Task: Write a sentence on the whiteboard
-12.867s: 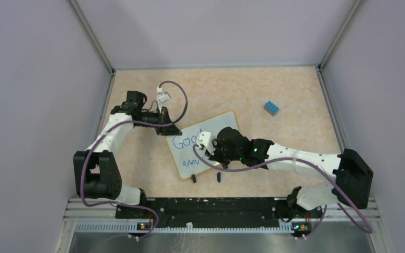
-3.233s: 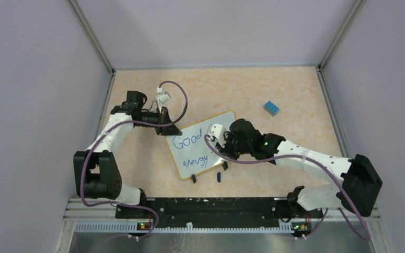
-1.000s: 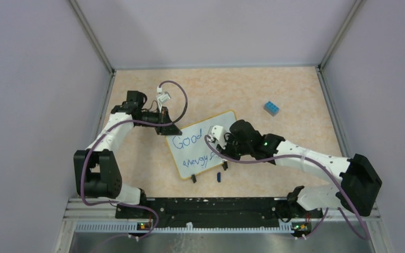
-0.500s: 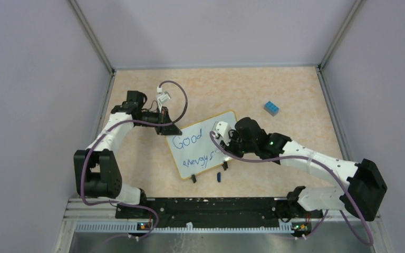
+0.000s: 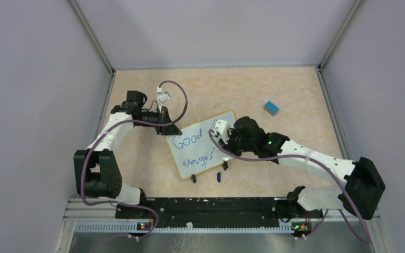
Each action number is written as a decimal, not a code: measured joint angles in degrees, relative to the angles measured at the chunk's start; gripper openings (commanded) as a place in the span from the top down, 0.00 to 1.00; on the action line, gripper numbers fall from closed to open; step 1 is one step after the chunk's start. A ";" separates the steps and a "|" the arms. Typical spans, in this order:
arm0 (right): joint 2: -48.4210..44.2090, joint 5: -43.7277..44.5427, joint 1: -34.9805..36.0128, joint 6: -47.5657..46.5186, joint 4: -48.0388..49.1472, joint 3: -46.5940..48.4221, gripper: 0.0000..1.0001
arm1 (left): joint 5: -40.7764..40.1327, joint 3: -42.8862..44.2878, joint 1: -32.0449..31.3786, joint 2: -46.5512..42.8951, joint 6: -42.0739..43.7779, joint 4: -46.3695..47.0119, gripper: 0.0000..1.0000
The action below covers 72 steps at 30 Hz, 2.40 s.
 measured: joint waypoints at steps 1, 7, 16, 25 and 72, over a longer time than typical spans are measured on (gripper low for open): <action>0.04 -0.13 0.00 -0.02 -0.02 0.00 1.00 | 0.00 0.00 0.00 0.00 0.00 0.00 1.00; 0.42 -1.33 0.00 -0.90 -0.46 -0.09 1.00 | 0.00 0.00 0.00 0.00 0.00 0.00 1.00; 1.36 -3.04 0.07 -2.40 -2.56 -0.31 1.00 | 0.00 0.00 0.00 0.00 0.00 0.00 1.00; 1.33 -3.08 0.04 -3.78 -4.74 -0.94 1.00 | 0.04 0.00 0.00 0.11 0.00 0.00 1.00; -0.02 -0.72 -0.57 -4.26 -4.87 -0.92 1.00 | 0.00 0.07 0.00 0.11 0.00 -0.07 1.00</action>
